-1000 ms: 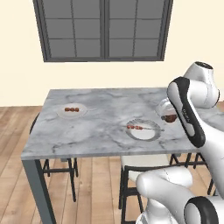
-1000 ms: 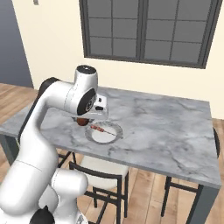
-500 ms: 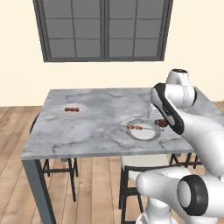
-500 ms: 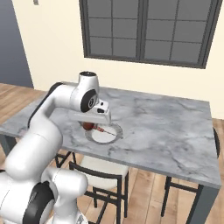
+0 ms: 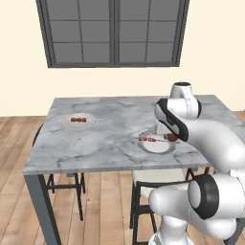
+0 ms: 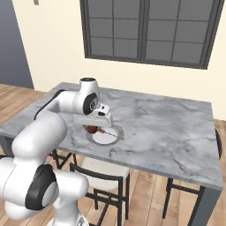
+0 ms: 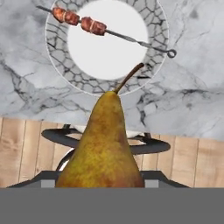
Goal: Pick up the pear and tangerine from the fridge and place one fruit on each plate on the dining counter.
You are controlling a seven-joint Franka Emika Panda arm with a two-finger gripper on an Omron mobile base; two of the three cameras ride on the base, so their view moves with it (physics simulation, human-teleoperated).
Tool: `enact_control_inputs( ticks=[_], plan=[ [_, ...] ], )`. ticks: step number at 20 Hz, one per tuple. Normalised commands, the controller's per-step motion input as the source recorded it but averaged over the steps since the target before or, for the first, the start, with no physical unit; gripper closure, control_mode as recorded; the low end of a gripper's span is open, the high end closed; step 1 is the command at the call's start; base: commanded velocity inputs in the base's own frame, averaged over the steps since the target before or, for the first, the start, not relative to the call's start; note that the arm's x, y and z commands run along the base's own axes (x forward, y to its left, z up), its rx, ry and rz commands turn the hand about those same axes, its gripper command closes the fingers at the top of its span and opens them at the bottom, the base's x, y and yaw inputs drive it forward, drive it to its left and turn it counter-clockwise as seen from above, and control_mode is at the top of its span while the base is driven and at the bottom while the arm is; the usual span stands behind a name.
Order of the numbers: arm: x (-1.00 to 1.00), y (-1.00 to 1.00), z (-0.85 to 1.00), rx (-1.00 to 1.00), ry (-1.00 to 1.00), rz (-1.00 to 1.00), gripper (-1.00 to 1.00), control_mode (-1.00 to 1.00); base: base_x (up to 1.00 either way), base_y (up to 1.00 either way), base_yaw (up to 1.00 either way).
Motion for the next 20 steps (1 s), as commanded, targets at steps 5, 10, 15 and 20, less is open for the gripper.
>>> enact_control_inputs(
  ticks=[5, 10, 15, 20],
  plan=[
    [0.41, 0.0, -0.27, 0.0, 0.0, -0.03, 1.0, -1.0, 0.0, 0.0, 0.0],
    [0.35, 0.0, -0.28, 0.0, 0.0, -0.02, 1.0, -1.0, 0.0, 0.0, 0.0],
    [0.29, 0.0, -0.32, -0.02, 0.0, -0.01, 1.0, -1.0, 0.0, 0.0, 0.0],
    [0.27, -0.01, -0.39, -0.03, 0.0, -0.01, 1.0, -1.0, 0.0, 0.0, 0.0]
  ],
)
